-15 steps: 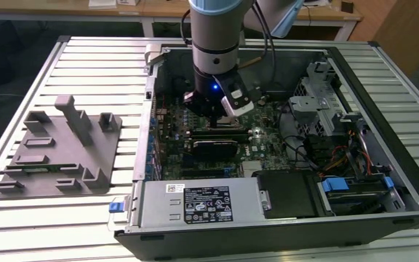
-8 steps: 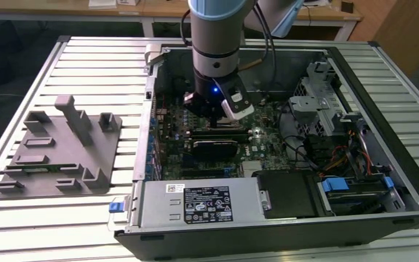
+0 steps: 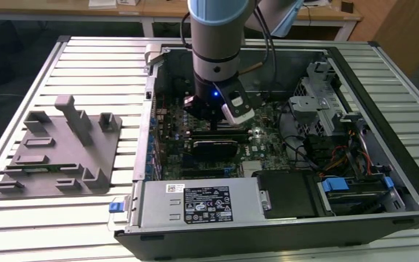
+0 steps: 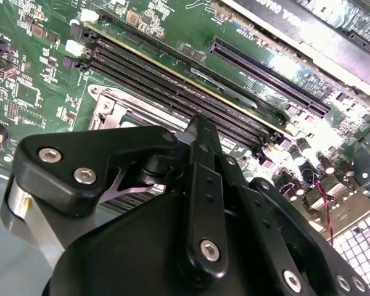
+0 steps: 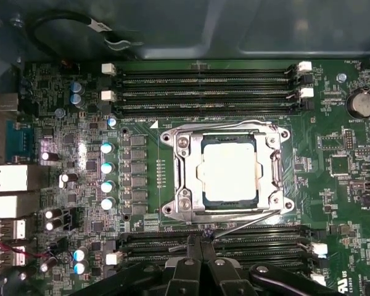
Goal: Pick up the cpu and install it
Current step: 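Install the second cpu locking lever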
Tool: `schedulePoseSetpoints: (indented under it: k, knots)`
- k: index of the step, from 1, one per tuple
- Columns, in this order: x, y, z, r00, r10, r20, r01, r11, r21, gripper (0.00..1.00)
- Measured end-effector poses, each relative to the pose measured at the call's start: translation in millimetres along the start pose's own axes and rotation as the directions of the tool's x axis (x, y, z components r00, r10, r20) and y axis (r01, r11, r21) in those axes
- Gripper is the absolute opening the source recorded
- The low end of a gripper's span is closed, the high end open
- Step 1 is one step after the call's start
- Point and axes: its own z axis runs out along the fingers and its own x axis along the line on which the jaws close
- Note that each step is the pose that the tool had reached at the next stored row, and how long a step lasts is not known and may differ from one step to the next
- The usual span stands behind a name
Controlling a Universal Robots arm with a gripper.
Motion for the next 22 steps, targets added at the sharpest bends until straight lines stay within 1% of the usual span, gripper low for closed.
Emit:
schedulePoseSetpoints:
  k: [3, 4, 7, 8, 16, 22]
  knots:
    - [0.0, -1.1, 0.7, 1.0, 0.0, -0.0002, 0.0, 1.0, -0.0036, 0.11]
    - [0.0, -1.5, 1.1, 1.0, 0.0, -0.0004, 0.0, 1.0, -0.0066, 0.11]
    - [0.0, -3.0, 2.0, 1.0, 0.0, -0.0012, 0.0, 0.9998, -0.0217, 0.11]
    - [-0.1, -3.6, 2.3, 1.0, 0.0, -0.0012, 0.0, 0.9997, -0.0243, 0.11]
    - [0.1, -5.7, 5.9, 1.0, 0.0, -0.0017, 0.0, 0.9995, -0.033, 0.11]
    - [0.2, -6.1, 9.8, 1.0, -0.003, -0.002, 0.003, 0.9994, -0.0334, 0.11]
